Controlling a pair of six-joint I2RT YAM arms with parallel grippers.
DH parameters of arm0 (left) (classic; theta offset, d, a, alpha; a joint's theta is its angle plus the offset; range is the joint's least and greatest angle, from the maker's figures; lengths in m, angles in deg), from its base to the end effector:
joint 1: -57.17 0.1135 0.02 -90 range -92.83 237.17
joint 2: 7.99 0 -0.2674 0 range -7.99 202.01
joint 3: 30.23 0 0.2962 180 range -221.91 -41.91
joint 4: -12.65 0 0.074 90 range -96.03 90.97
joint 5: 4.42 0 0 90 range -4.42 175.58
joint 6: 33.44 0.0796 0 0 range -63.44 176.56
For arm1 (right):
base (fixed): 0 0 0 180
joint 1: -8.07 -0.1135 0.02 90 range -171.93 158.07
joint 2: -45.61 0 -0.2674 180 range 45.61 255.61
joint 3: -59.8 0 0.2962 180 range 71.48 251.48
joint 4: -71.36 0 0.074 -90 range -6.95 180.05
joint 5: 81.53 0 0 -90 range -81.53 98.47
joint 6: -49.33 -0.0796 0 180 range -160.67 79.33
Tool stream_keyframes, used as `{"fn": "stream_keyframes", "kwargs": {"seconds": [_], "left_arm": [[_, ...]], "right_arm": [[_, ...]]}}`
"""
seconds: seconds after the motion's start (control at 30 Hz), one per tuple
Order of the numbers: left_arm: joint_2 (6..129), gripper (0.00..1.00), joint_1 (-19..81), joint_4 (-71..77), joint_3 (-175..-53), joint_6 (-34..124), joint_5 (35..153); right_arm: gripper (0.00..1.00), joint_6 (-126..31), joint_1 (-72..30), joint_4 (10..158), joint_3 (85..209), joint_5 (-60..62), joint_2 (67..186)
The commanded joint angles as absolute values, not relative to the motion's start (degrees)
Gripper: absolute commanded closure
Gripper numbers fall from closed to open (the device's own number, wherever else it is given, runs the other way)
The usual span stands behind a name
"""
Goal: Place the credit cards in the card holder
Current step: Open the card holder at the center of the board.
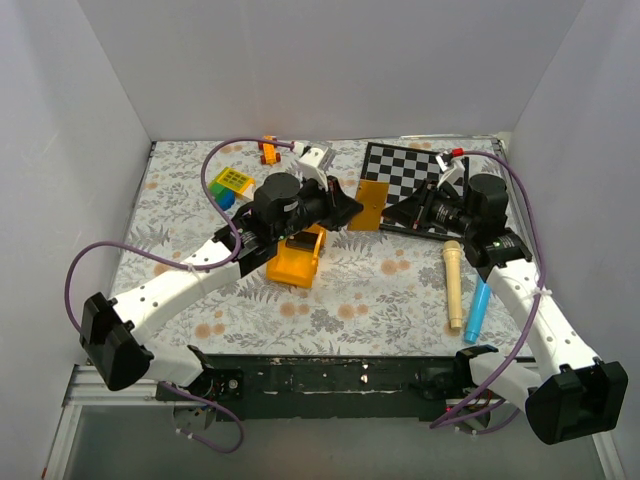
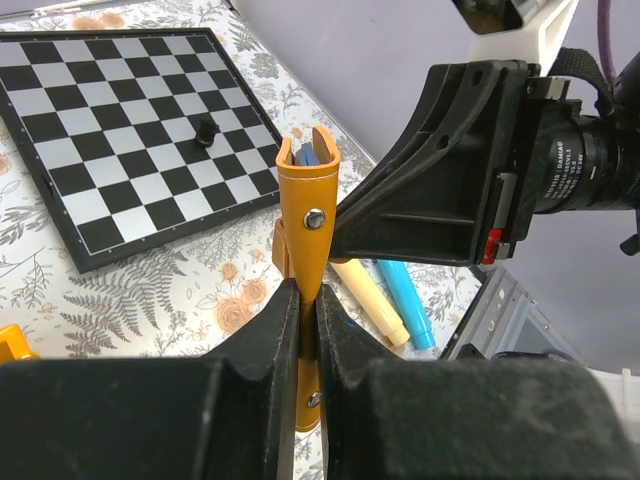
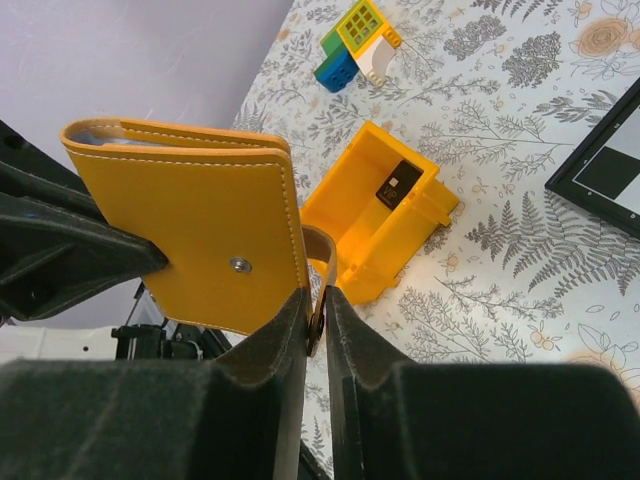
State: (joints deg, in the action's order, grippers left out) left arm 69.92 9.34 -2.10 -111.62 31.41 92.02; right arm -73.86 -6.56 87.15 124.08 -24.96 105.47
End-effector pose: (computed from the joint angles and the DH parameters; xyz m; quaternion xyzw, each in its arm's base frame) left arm 0.2685 -0.3097 0.3630 0.1867 0.7498 -0.4115 0.4833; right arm 0.2973 0.1229 0.3399 -0.0604 0.7607 0.4494 0.4646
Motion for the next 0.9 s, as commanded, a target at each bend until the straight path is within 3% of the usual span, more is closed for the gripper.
{"fn": "stream_keyframes", "kwargs": {"seconds": [0.0, 0.13, 0.27, 0.37, 0.5, 0.87], "left_arm": [[67.0, 1.0, 9.2, 0.2, -111.7, 31.4, 91.0], [66.9, 0.84, 9.2, 0.2, -111.3, 31.4, 90.9], [67.2, 0.68, 9.3, 0.2, -111.1, 31.6, 90.8], [67.4, 0.47, 9.3, -0.5, -111.2, 31.8, 90.4], [67.5, 0.32, 9.4, -1.9, -111.8, 32.2, 89.0], [65.4, 0.26, 11.3, -4.9, -111.9, 35.5, 86.4]], "right_arm": [[0.84, -74.8, -6.3, 84.5, 124.2, -26.0, 106.1], [0.99, -75.4, -6.3, 85.2, 124.3, -24.2, 105.6], [0.99, -75.4, -6.3, 87.4, 125.2, -22.4, 105.2], [0.99, -74.9, -6.3, 89.2, 125.7, -20.4, 104.5], [0.99, -73.6, -6.3, 92.7, 127.6, -18.3, 104.2], [0.99, -70.7, -6.3, 105.2, 134.9, -18.7, 107.7]]}}
